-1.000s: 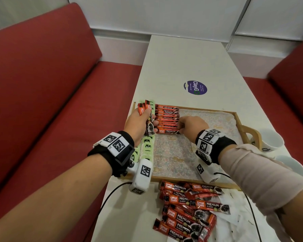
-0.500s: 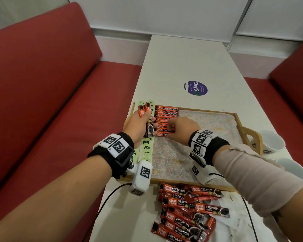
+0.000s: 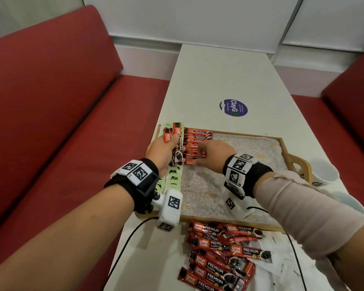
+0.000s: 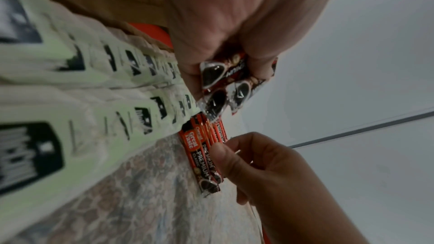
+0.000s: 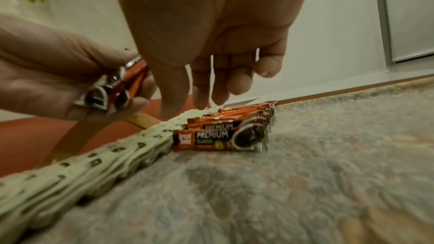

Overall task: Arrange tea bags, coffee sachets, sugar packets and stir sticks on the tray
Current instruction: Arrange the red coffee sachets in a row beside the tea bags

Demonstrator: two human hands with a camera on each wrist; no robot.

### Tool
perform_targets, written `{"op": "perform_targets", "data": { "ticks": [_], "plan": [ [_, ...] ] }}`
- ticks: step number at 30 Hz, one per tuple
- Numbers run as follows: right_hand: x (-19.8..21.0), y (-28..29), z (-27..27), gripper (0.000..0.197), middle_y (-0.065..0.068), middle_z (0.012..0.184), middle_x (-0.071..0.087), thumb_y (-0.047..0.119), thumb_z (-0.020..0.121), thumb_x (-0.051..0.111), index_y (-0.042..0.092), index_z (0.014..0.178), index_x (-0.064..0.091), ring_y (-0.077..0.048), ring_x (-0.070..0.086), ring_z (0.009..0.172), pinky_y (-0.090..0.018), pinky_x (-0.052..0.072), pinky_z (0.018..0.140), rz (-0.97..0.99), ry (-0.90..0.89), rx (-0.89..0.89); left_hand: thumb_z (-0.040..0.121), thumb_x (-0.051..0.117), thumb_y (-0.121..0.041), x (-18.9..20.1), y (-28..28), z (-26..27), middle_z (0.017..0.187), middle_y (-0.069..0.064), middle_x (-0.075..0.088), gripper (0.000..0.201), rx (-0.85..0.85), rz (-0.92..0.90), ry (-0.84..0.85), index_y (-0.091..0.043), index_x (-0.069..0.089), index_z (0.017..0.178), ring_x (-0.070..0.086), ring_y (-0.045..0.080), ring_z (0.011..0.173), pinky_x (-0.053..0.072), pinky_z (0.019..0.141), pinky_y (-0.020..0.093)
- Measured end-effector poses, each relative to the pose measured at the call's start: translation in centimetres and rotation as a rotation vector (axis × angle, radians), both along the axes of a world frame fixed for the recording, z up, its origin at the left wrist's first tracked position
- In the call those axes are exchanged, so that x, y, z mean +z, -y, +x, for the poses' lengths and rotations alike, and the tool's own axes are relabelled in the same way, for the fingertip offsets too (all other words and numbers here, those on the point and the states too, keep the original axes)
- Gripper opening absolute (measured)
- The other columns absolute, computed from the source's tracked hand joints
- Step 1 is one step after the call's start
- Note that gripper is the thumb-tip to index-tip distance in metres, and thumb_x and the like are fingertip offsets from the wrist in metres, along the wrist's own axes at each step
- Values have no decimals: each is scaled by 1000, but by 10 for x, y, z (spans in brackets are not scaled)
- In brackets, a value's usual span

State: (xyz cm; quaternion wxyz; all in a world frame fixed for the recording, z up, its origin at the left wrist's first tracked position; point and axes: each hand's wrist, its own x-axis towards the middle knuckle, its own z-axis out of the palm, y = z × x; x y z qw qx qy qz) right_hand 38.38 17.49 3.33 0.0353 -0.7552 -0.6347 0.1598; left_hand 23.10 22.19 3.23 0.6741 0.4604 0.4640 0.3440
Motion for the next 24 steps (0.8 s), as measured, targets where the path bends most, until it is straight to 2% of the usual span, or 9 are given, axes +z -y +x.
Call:
{"op": "perform_targets", "data": {
  "ticks": [2,3,6,7,11,13,16,21,24],
  "plan": [
    [5,3,-2,34,9,78,53,51,77,69,23,93,58,-14,54,77,-28,41,64,25,-84,43,96,53,-32,0,1,1,104,10,71,16,-6,-2,-12,-21,65,99,68,28,96,52,89,52],
    [8,5,-4,35,9,79,54,52,78,68,22,94,58,-14,54,77,-28,41,66,40,-114,69,97,52,-30,3,3,2,105,10,71,17,-10,-4,-1,-19,64,102,68,28,96,53,89,51],
    [15,7,-13,28,8,77,53,49,86,60,22,86,53,-12,50,73,-26,35,61,91,-177,109,99,49,-23,8,10,7,84,0,69,17,-55,24,31,-13,62,103,67,15,75,56,75,34],
    [16,7,-16,27,8,72,50,46,89,58,23,78,49,-11,48,69,-24,32,57,107,-200,104,99,49,-23,9,13,9,81,-3,68,16,-61,38,21,-14,62,101,66,13,74,55,75,31],
    [16,5,-18,39,6,61,42,36,92,57,23,62,36,-15,42,60,-24,26,51,142,-252,16,100,46,-23,12,19,13,99,6,68,17,-71,27,36,-18,62,100,64,27,99,51,92,43],
    [19,6,-17,40,2,62,45,35,92,57,20,62,35,-21,47,63,-27,32,53,149,-256,-14,100,45,-23,13,19,13,101,6,68,16,-71,50,33,-20,61,99,65,25,99,52,90,42],
    [24,8,-14,36,-11,73,61,35,92,56,17,66,39,-29,64,68,-35,47,59,140,-299,-33,99,48,-17,10,17,13,89,-3,67,13,-73,124,8,-23,58,94,64,10,81,51,77,28],
    [26,11,-12,30,1,63,57,27,89,64,15,69,44,-16,61,49,-26,45,51,102,-325,-12,94,54,-6,11,19,12,92,0,70,23,-131,215,-51,-28,62,90,67,21,90,52,89,42],
    [25,13,-11,30,1,61,55,21,87,67,13,68,45,-17,59,49,-25,43,49,88,-378,-40,93,56,-7,8,19,11,98,6,70,19,-124,219,-89,-26,62,93,67,25,94,52,92,48]
  ]
}}
